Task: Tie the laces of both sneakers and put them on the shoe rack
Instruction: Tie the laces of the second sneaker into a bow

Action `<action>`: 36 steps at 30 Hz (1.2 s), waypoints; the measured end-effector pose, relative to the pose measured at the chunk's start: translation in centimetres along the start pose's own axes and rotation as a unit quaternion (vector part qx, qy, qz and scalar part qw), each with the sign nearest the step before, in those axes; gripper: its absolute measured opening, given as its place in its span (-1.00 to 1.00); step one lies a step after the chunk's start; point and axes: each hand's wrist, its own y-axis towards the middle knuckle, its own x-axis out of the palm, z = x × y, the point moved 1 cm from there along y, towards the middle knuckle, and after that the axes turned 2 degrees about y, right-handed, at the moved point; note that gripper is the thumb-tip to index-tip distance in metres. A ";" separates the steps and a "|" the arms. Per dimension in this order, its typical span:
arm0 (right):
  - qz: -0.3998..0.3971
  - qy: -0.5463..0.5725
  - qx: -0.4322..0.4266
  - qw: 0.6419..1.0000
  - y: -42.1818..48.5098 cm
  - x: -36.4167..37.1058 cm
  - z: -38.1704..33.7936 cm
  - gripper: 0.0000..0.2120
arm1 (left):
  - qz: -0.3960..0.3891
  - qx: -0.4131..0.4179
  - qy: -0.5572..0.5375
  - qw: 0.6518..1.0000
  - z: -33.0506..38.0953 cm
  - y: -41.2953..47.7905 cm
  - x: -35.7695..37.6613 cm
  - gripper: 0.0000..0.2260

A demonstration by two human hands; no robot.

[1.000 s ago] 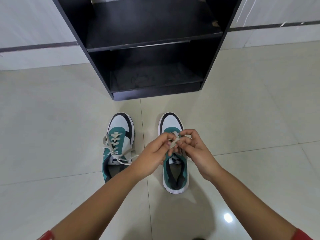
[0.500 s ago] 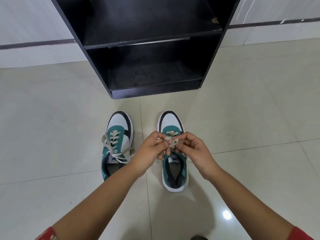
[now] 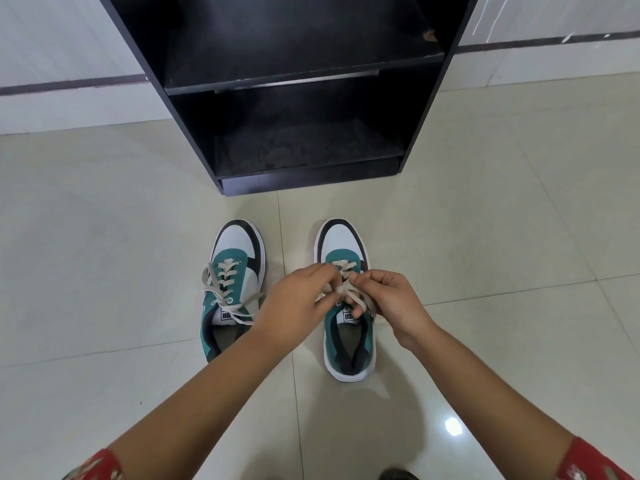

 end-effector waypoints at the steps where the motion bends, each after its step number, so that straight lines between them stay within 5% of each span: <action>1: -0.004 -0.007 0.014 1.000 0.1 0.0 -0.1 -0.76 | 0.010 0.060 0.052 0.997 -0.1 0.0 0.1 -0.87; 4: -0.028 -0.027 0.040 0.998 0.2 -0.1 -0.2 -0.73 | 0.026 0.200 0.147 0.968 -0.1 0.1 0.4 -0.69; 7: -0.030 -0.004 0.044 0.999 0.1 -0.1 -0.2 -0.79 | 0.032 0.224 0.208 0.952 0.0 0.3 0.0 -0.78; 9: 0.002 0.017 0.030 0.999 -0.1 -0.1 0.0 -0.78 | 0.015 0.148 0.170 0.974 0.3 0.3 0.0 -0.85; 11: 0.022 -0.005 -0.016 1.000 -0.4 -0.1 0.2 -0.64 | -0.055 -0.035 -0.034 0.997 0.4 0.5 0.1 -0.91; 13: 0.037 -0.107 -0.116 0.987 -0.7 -0.4 0.8 -0.59 | -0.090 -0.224 -0.311 0.919 0.4 0.9 0.2 -0.82; 15: 0.065 -0.288 -0.214 0.931 -0.9 -0.8 1.7 -0.66 | -0.081 -0.332 -0.430 0.836 0.1 1.0 0.3 -0.76; 19: 0.109 -0.442 -0.280 0.845 -1.2 -1.0 2.2 -0.69 | -0.079 -0.376 -0.444 0.810 0.0 0.8 0.7 -0.75; 26: 0.119 -0.506 -0.311 0.796 -1.1 -0.8 1.9 -0.82 | -0.081 -0.366 -0.416 0.829 0.4 0.9 0.6 -0.77; 28: 0.128 -0.462 -0.289 0.828 -1.2 -0.8 1.7 -0.82 | -0.057 -0.357 -0.417 0.834 0.6 0.7 0.5 -0.78; 31: 0.178 -0.273 -0.180 0.928 -1.2 -1.5 1.5 -0.76 | 0.012 -0.396 -0.414 0.820 -0.7 -0.2 0.5 -0.77; 33: 0.172 -0.044 -0.061 0.982 -1.0 -2.5 1.6 -0.68 | 0.036 -0.441 -0.500 0.745 -2.3 -1.0 0.6 -0.79; 36: 0.084 0.283 0.079 0.952 -1.2 -2.7 2.2 -0.56 | 0.037 -0.449 -0.671 0.588 -2.8 -1.7 1.2 -0.99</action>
